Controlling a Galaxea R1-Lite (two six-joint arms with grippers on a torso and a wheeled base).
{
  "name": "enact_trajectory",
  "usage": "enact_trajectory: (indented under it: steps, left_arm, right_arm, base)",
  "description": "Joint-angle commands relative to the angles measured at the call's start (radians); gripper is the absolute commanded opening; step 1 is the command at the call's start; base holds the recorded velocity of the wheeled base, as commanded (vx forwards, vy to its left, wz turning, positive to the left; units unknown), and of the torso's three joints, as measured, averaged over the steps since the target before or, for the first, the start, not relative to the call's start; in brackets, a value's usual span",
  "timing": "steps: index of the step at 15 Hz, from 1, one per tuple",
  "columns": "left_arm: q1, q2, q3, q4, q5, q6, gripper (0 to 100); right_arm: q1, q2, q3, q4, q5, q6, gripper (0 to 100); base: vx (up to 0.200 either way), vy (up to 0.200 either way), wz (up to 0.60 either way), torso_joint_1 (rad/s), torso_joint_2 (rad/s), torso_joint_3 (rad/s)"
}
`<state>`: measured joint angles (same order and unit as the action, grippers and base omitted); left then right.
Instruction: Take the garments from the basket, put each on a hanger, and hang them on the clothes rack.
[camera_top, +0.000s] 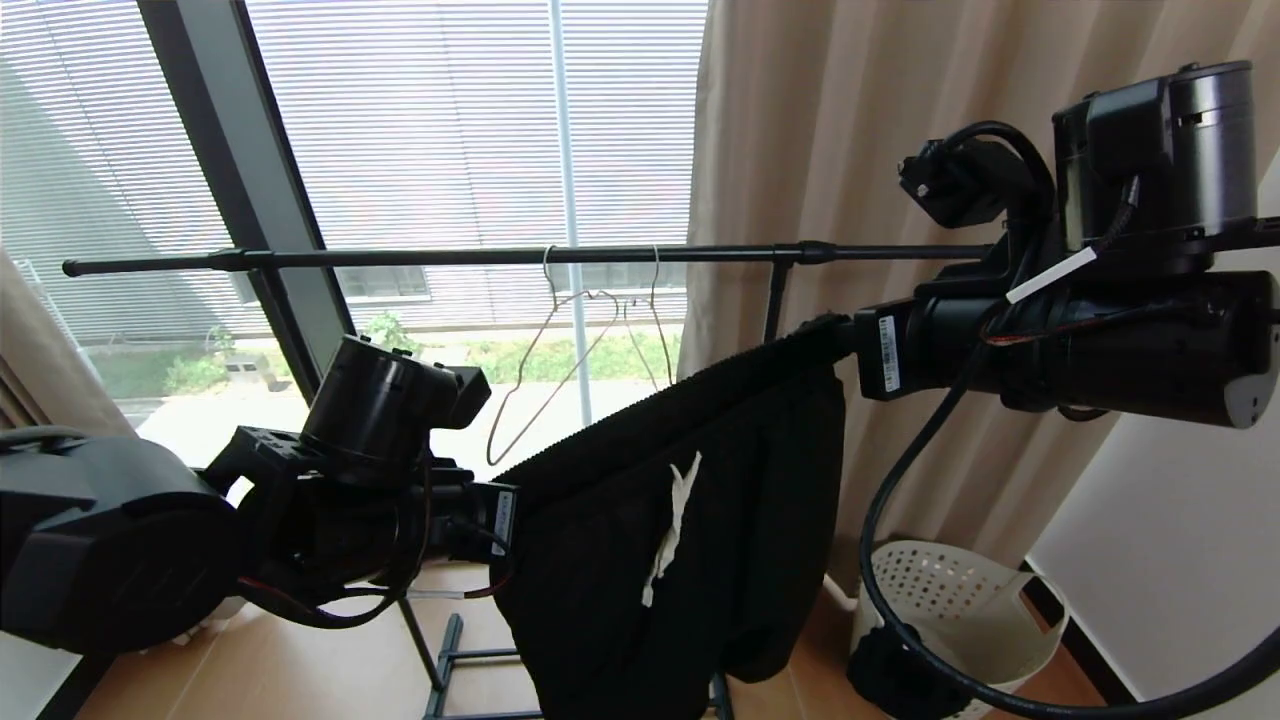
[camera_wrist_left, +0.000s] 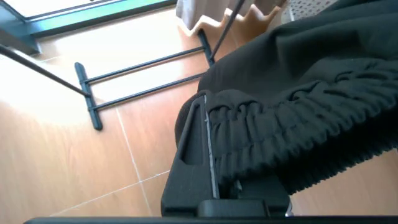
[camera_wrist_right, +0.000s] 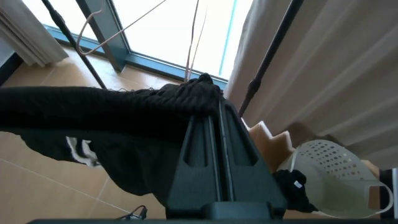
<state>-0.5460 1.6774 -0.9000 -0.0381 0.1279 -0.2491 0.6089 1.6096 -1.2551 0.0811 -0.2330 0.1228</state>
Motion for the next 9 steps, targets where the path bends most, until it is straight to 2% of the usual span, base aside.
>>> enact_trajectory:
  steps: [1,2,3,4,7,9]
  left_arm:
    - [0.026,-0.039,-0.229,0.279,0.053,0.010,0]
    - [0.026,-0.042,-0.270,0.363,0.053,0.010,0]
    - [0.026,-0.058,-0.310,0.491,0.053,0.011,0]
    - [0.031,-0.074,-0.312,0.560,0.053,0.013,0]
    - [0.123,-0.127,-0.270,0.596,0.050,0.024,0]
    - [0.204,-0.143,-0.241,0.592,0.039,0.067,0]
  right_arm:
    - [-0.032,-0.003,0.029,0.000,-0.002,-0.032,0]
    - [-0.040,-0.005,0.031,0.003,-0.002,-0.040,0]
    - [-0.052,-0.008,0.031,0.008,-0.019,-0.048,0]
    - [-0.075,-0.003,0.031,0.008,-0.042,-0.055,0]
    - [-0.155,0.000,0.026,0.005,-0.049,-0.100,0]
    - [-0.207,0.004,0.022,0.003,-0.043,-0.127,0]
  base:
    - [0.000,0.000,0.00,0.000,0.00,0.000]
    - [0.000,0.000,0.00,0.000,0.00,0.000]
    - [0.000,0.000,0.00,0.000,0.00,0.000]
    - [0.000,0.000,0.00,0.000,0.00,0.000]
    - [0.000,0.000,0.00,0.000,0.00,0.000]
    - [0.000,0.000,0.00,0.000,0.00,0.000]
